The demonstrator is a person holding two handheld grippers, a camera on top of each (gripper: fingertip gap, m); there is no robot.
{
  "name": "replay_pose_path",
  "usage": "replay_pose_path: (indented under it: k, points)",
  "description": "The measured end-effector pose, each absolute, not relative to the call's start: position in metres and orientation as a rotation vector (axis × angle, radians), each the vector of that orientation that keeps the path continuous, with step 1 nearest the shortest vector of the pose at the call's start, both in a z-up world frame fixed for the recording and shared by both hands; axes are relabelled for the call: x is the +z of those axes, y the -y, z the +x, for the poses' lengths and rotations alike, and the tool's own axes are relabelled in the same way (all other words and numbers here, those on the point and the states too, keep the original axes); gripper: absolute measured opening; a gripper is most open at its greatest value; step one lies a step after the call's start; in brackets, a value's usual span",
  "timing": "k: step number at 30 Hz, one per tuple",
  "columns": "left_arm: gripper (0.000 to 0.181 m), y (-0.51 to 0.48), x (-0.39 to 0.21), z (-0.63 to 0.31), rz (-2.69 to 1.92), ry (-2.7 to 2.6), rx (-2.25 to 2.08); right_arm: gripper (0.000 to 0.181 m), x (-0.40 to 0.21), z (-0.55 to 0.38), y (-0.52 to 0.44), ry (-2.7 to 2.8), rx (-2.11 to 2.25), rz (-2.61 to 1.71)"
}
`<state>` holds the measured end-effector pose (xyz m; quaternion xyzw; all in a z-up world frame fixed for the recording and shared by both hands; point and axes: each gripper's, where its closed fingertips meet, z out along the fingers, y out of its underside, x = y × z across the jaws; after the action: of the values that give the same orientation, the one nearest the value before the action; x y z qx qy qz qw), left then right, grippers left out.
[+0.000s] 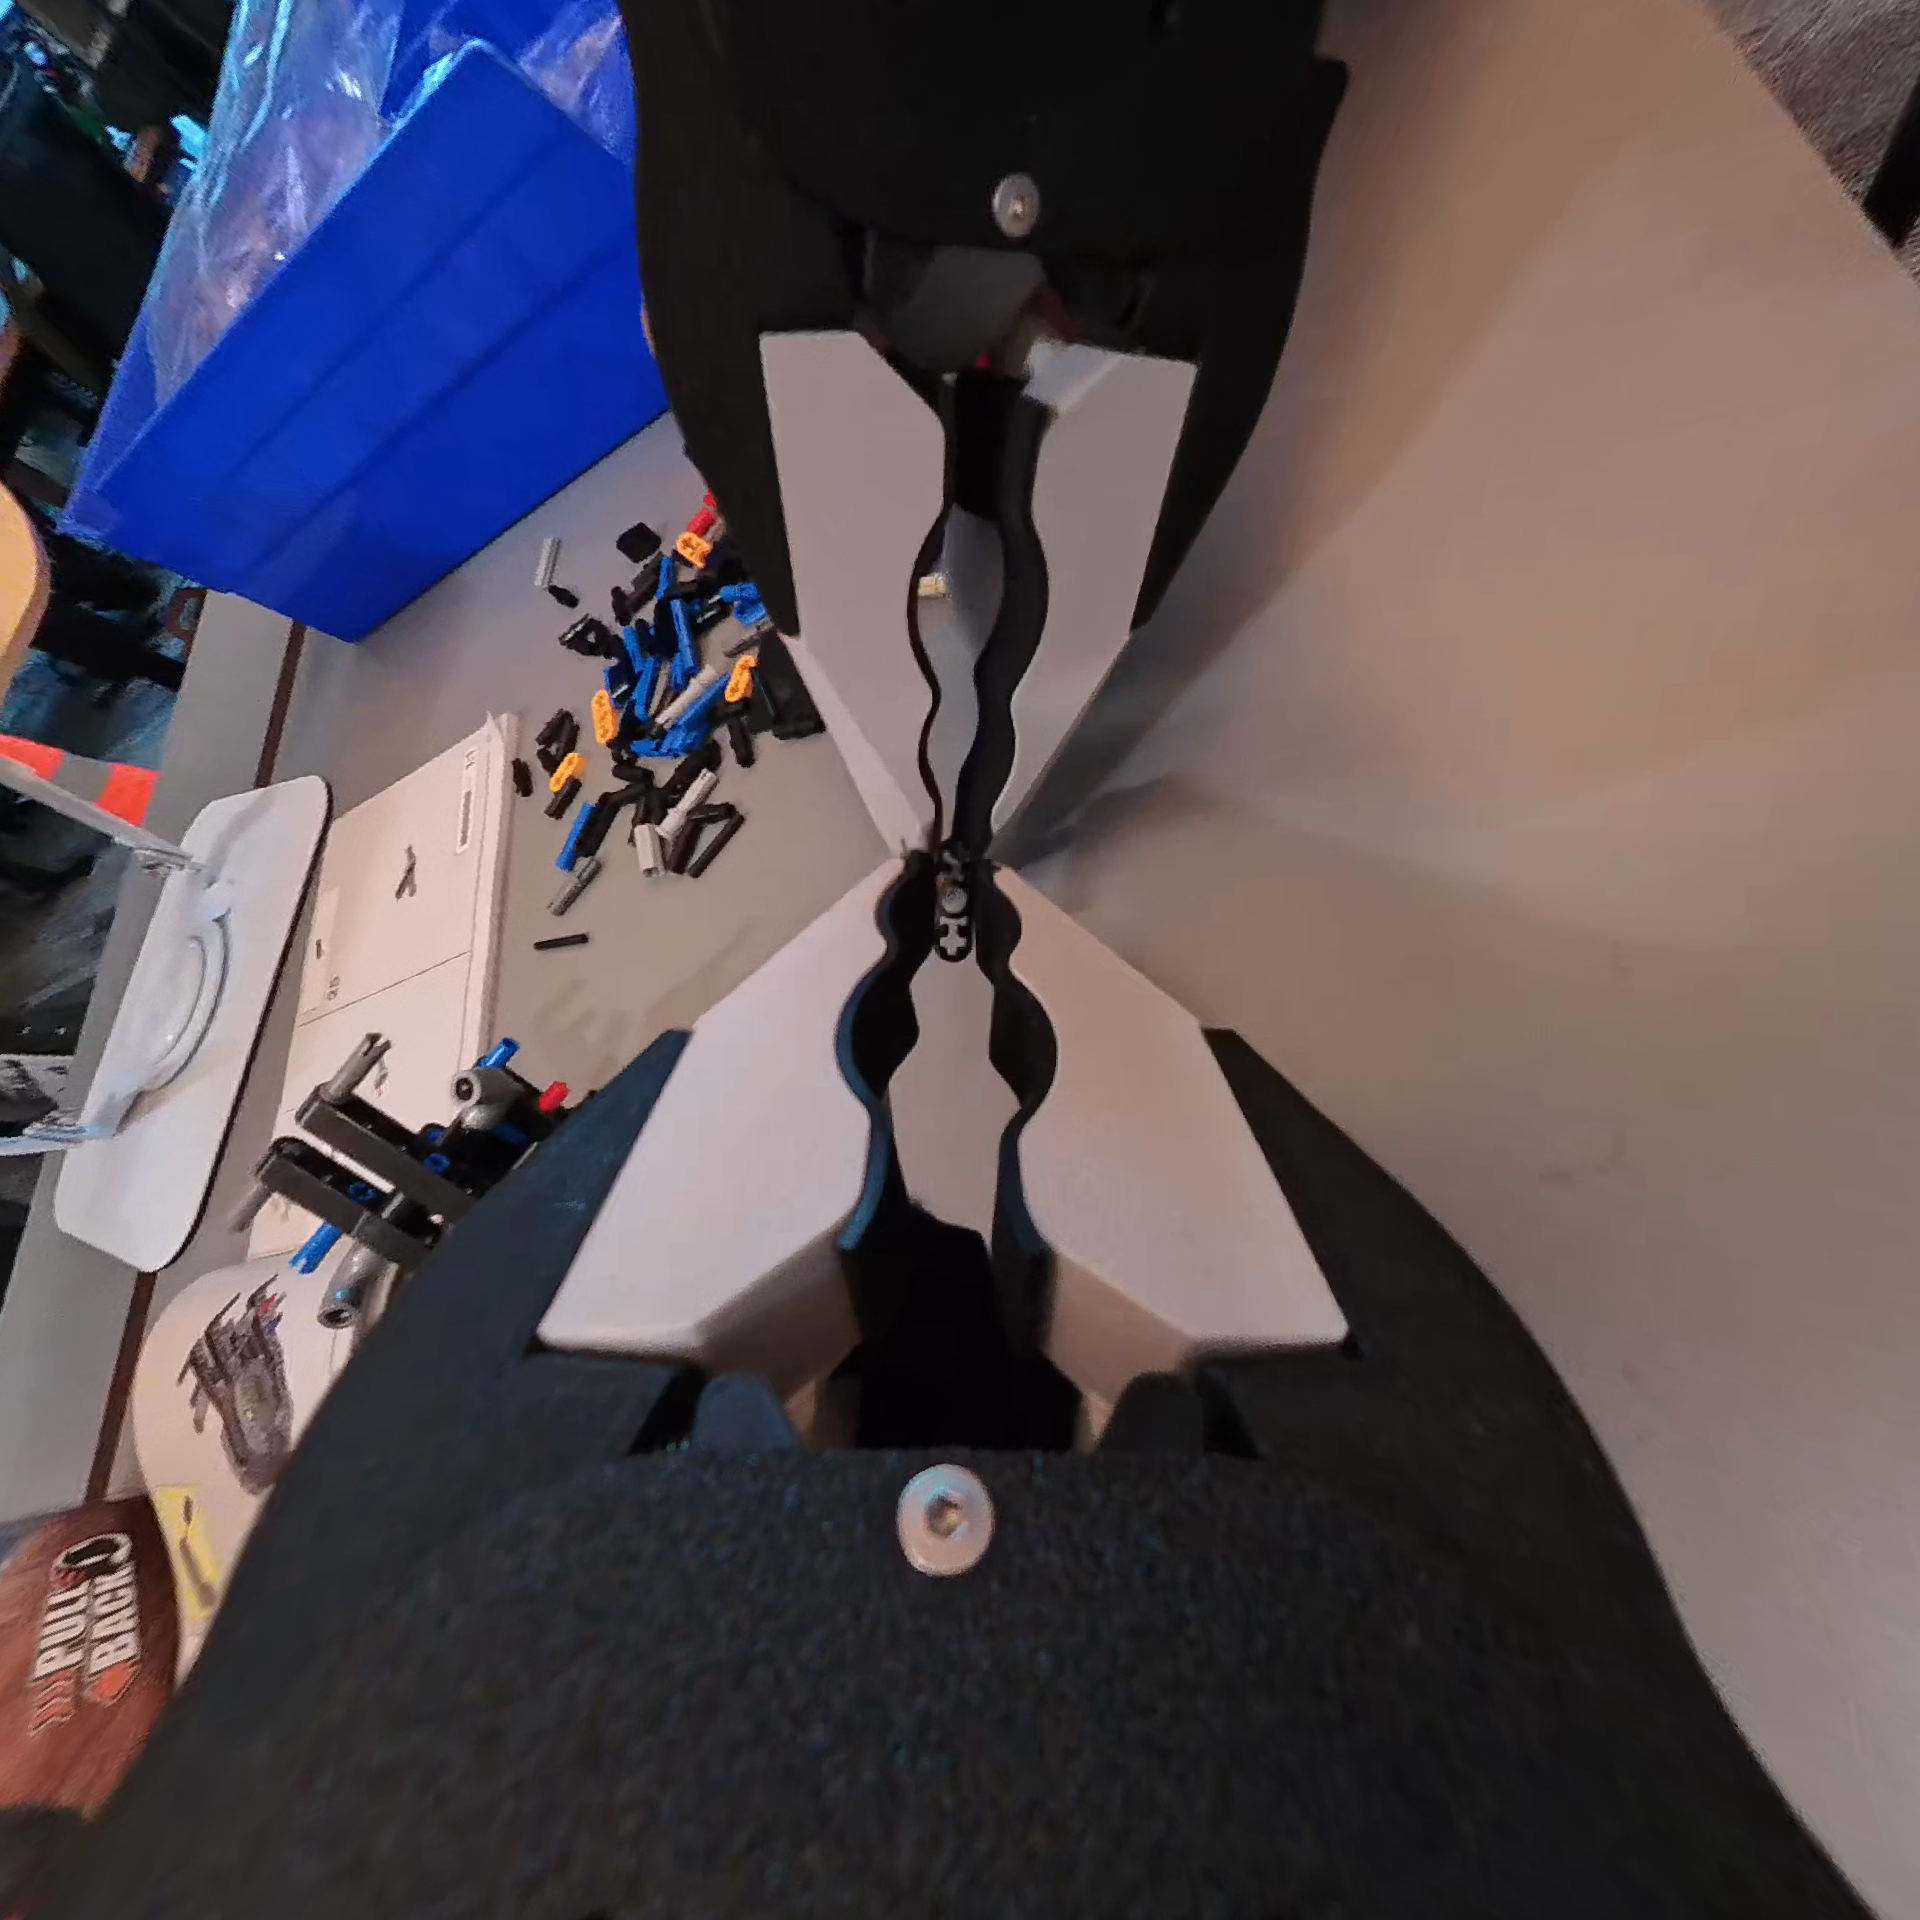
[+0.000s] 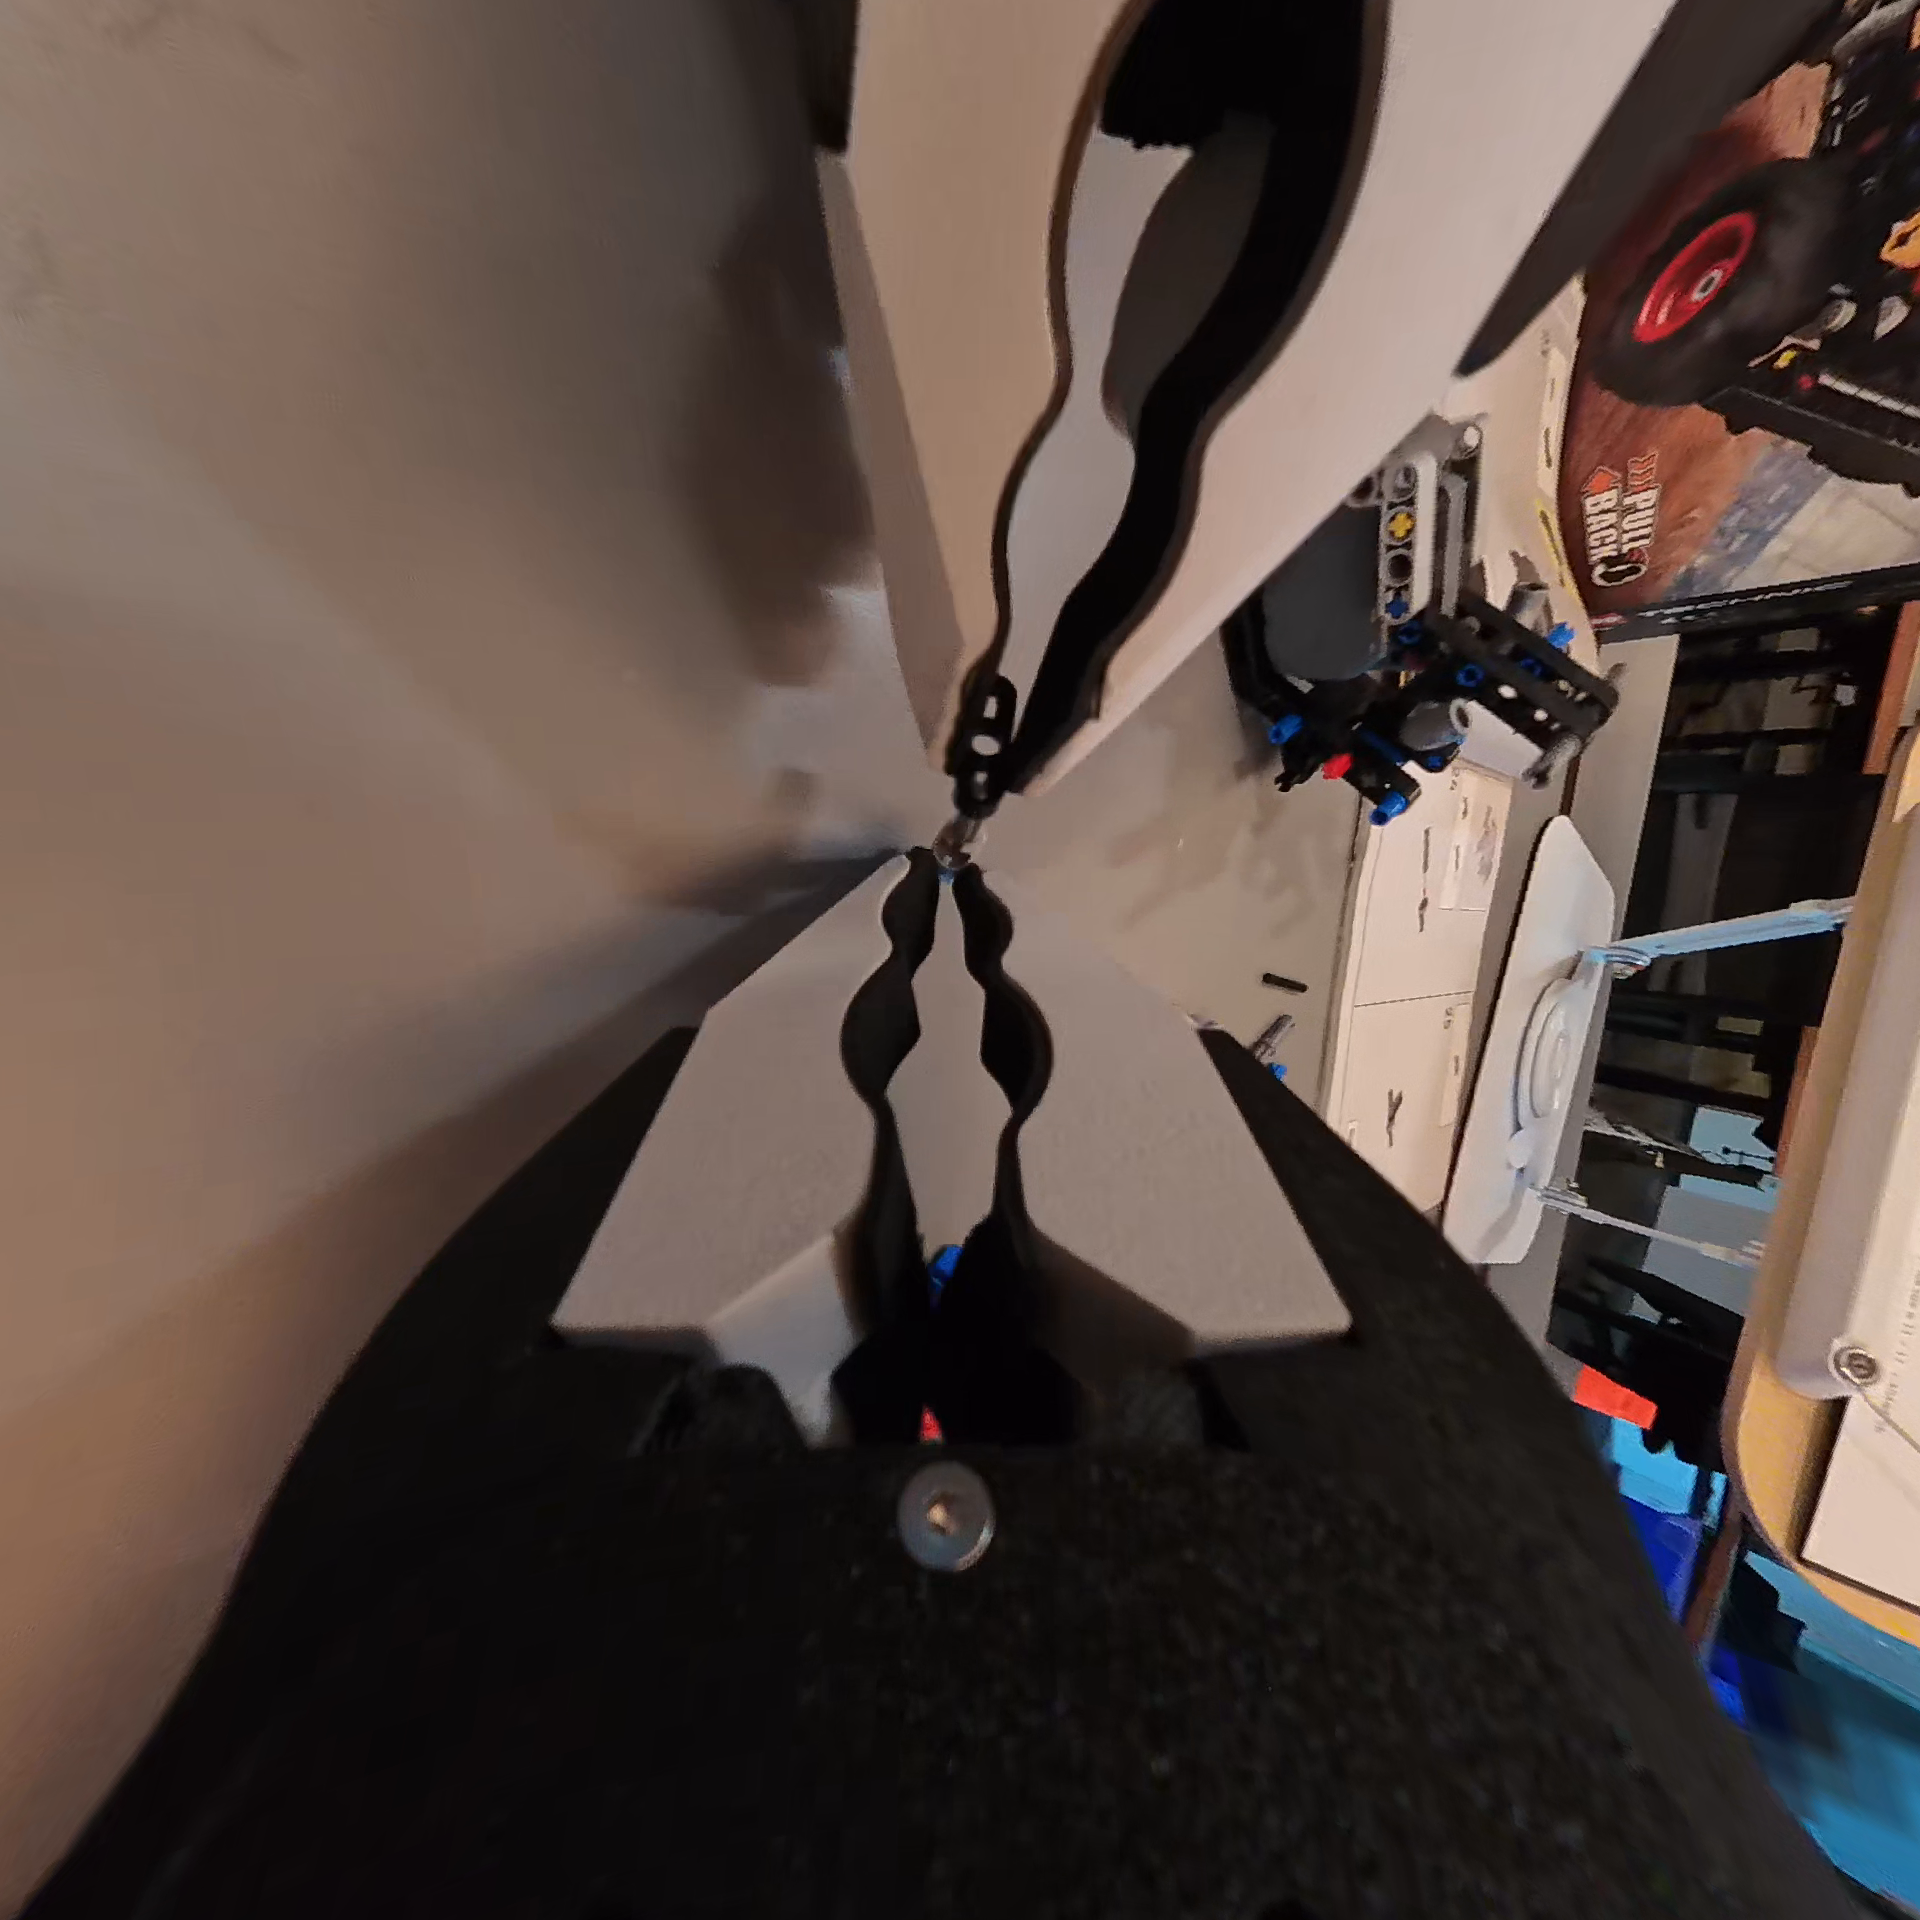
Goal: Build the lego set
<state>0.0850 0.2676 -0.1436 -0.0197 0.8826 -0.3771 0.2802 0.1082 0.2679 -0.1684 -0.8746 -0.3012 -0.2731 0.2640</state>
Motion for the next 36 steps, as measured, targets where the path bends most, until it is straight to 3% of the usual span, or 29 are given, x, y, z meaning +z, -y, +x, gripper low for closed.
replay_pose_path:
  k: [23, 36]
  points:
    - [0.006, -0.275, -0.157, 0.093, 0.159, -2.257, -0.766, 0.003, -0.171, 0.114, -0.261, 0.901, -0.844, -2.397]
    - [0.006, -0.274, -0.156, 0.086, 0.114, -2.329, -0.973, 0.003, -0.171, 0.109, -0.255, 1.045, -0.716, -2.312]
